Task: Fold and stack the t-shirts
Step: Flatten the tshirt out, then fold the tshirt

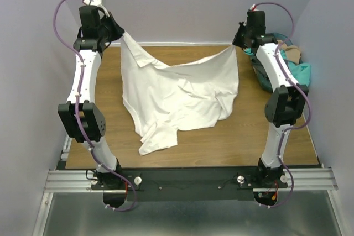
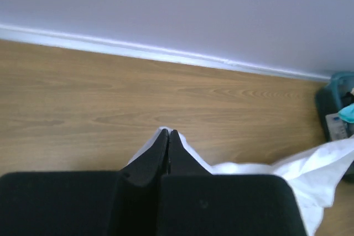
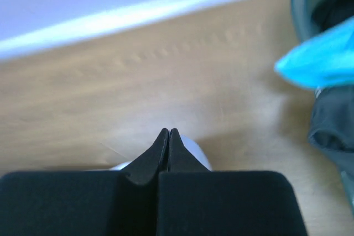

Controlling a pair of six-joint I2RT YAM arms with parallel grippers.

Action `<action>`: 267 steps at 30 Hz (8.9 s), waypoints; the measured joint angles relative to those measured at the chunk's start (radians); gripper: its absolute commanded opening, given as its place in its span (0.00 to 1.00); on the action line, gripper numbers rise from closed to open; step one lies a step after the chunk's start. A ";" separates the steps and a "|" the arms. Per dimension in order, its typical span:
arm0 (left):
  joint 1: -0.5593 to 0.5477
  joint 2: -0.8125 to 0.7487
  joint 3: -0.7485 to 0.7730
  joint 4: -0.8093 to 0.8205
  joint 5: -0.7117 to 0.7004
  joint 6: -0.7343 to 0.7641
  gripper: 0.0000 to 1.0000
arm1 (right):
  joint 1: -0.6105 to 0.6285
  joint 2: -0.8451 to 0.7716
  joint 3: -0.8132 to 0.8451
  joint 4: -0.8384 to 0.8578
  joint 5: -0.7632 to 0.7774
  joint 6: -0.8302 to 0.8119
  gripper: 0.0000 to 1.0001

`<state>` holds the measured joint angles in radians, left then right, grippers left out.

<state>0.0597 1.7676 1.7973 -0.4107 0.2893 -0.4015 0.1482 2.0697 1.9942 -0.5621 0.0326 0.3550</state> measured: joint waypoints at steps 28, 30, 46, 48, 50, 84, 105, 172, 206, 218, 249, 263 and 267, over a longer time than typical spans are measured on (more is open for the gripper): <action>0.042 -0.538 0.255 0.346 -0.044 -0.023 0.00 | -0.003 -0.590 0.241 0.071 -0.007 -0.157 0.00; 0.043 -0.558 0.271 0.370 -0.048 -0.010 0.00 | -0.003 -0.618 0.241 0.085 -0.008 -0.159 0.00; 0.043 -0.245 0.138 0.414 0.108 -0.049 0.00 | -0.003 -0.471 0.003 0.175 0.007 -0.108 0.00; 0.041 -0.187 0.129 0.387 0.129 -0.051 0.00 | -0.003 -0.414 -0.020 0.168 0.007 -0.100 0.00; 0.036 -0.150 0.128 0.357 0.146 -0.051 0.00 | -0.003 -0.380 -0.026 0.158 0.007 -0.094 0.00; 0.032 -0.584 0.389 0.188 0.142 0.249 0.00 | -0.003 -0.920 -0.080 0.204 -0.003 -0.190 0.01; 0.013 0.529 0.464 0.265 0.307 0.053 0.97 | -0.029 -0.138 -0.290 0.327 0.140 -0.172 0.67; -0.024 0.659 0.267 -0.063 0.070 0.122 0.98 | 0.023 0.093 -0.438 0.378 -0.172 0.075 0.94; -0.032 0.232 -0.402 0.044 0.043 0.072 0.98 | 0.088 -0.044 -0.606 0.317 -0.259 -0.036 0.94; -0.022 0.424 -0.131 0.042 0.064 0.063 0.98 | 0.087 0.010 -0.547 0.330 -0.263 -0.009 0.94; -0.028 0.389 0.046 -0.037 -0.035 0.110 0.98 | 0.087 0.239 -0.133 0.198 -0.285 -0.023 0.95; -0.054 -0.220 -0.649 -0.053 -0.397 0.013 0.94 | 0.087 -0.150 -0.462 0.201 -0.214 0.012 0.99; -0.085 -0.272 -0.785 -0.134 -0.426 -0.051 0.87 | 0.084 -0.195 -0.576 0.191 -0.191 0.023 0.99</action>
<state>-0.0250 1.4952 1.0119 -0.5442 -0.1364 -0.4522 0.2325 1.8751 1.4181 -0.3714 -0.1585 0.3782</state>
